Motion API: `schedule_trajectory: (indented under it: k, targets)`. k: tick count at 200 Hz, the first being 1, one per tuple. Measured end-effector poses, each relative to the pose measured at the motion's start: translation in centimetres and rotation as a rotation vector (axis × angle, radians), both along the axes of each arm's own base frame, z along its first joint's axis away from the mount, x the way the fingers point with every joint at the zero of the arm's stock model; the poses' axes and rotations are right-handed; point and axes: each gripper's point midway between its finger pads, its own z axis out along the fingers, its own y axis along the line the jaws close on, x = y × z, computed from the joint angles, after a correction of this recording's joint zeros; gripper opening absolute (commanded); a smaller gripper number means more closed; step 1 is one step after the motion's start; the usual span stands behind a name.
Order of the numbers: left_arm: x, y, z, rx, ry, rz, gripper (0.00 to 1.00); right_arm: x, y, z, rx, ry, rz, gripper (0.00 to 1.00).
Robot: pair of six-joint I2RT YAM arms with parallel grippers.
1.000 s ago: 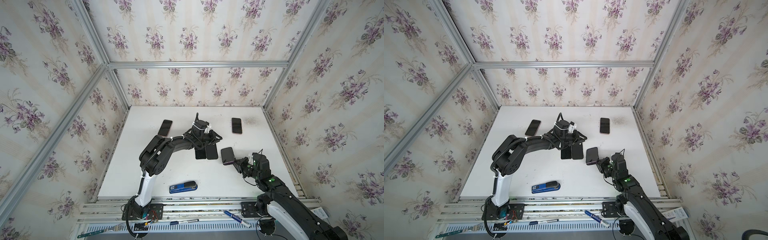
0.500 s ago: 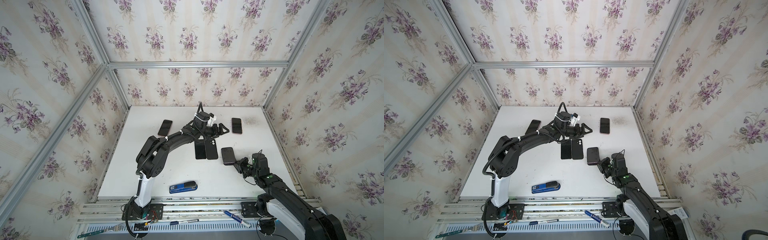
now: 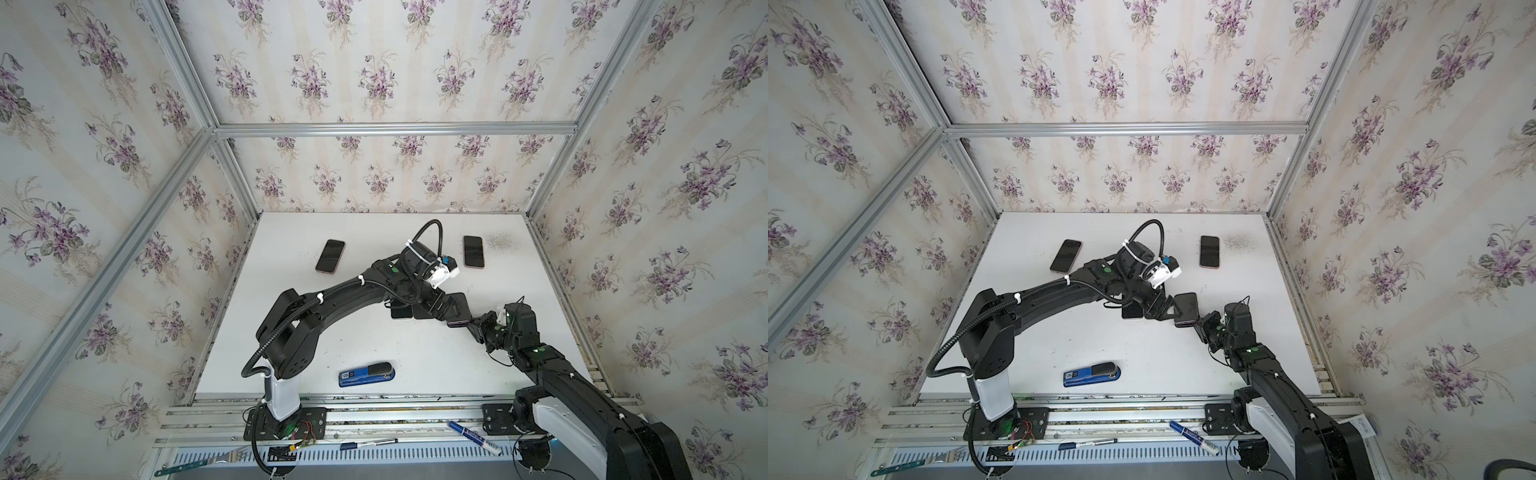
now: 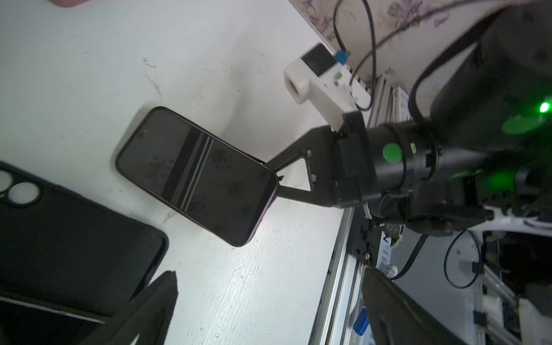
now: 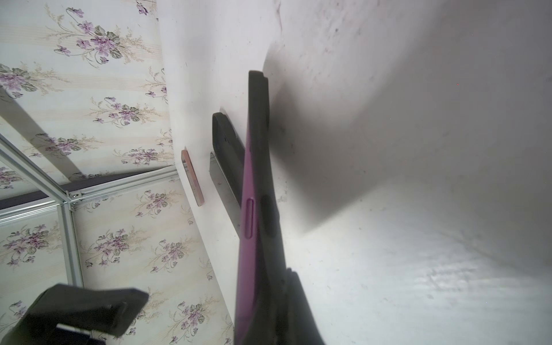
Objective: Take the phone out of the phone case
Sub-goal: Remove the phone case from the phone.
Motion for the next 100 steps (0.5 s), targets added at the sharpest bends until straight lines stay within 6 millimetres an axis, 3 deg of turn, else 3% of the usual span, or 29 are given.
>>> schedule_trajectory:
  k: [31,100]
  targets:
    - [-1.0,-0.8,-1.0,0.050,-0.077,-0.085,0.95,0.3,0.2,0.3,0.009,-0.001,0.010,0.00]
    - [0.6,-1.9,-3.8,0.165,-0.178,-0.074,0.89,0.3,0.5,0.7,0.019,-0.009,0.021,0.00]
